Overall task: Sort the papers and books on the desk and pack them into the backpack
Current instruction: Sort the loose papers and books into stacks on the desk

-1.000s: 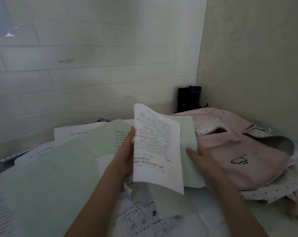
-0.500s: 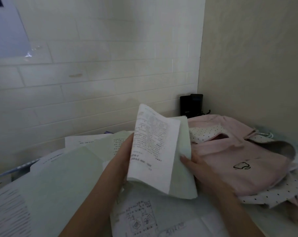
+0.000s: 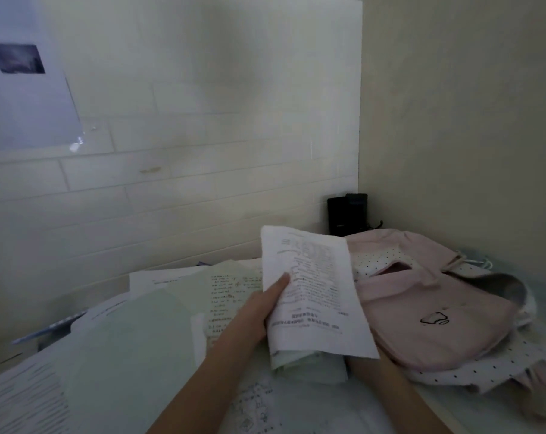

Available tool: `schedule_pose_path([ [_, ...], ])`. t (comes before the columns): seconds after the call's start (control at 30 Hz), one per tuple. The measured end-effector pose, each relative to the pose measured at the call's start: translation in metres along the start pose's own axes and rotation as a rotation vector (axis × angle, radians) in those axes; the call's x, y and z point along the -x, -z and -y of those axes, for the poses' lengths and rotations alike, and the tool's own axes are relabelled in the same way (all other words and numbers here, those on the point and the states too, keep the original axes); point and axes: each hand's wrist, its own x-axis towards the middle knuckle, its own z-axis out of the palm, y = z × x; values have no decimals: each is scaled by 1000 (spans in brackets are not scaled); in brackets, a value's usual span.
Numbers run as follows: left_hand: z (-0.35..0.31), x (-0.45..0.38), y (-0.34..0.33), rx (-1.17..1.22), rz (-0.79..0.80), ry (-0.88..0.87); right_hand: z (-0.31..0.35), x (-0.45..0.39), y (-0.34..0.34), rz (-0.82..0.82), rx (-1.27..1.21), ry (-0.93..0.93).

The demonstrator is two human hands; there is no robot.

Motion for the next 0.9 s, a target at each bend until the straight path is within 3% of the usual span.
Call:
schedule_pose_path([
  [0.1,-4,-1,0,-272,-229,-175,0,-2,3,3,-42,12],
  [0.2,-11,-11,17,-455,-281,-283,9,-5,-2,24,-6,15],
  [0.3,-29,-18,47,-492,-371,-307,22,-9,-1,-30,36,23],
  [0.37,-47,-4,63,-419,-462,-420,33,-8,6,-133,125,35],
  [0.43,-67,14,76,-232,-412,-458,42,-8,17,-202,171,50],
  [0.5,-78,20,88,-157,-322,-390,48,-10,22,-239,204,48],
  [0.67,-55,22,99,-363,-220,-195,59,-6,13,-203,152,52],
  [0.83,-23,20,87,-190,17,-69,49,8,1,136,129,-36],
  [0.9,-12,16,81,-169,35,-100,39,11,-9,183,89,-73],
])
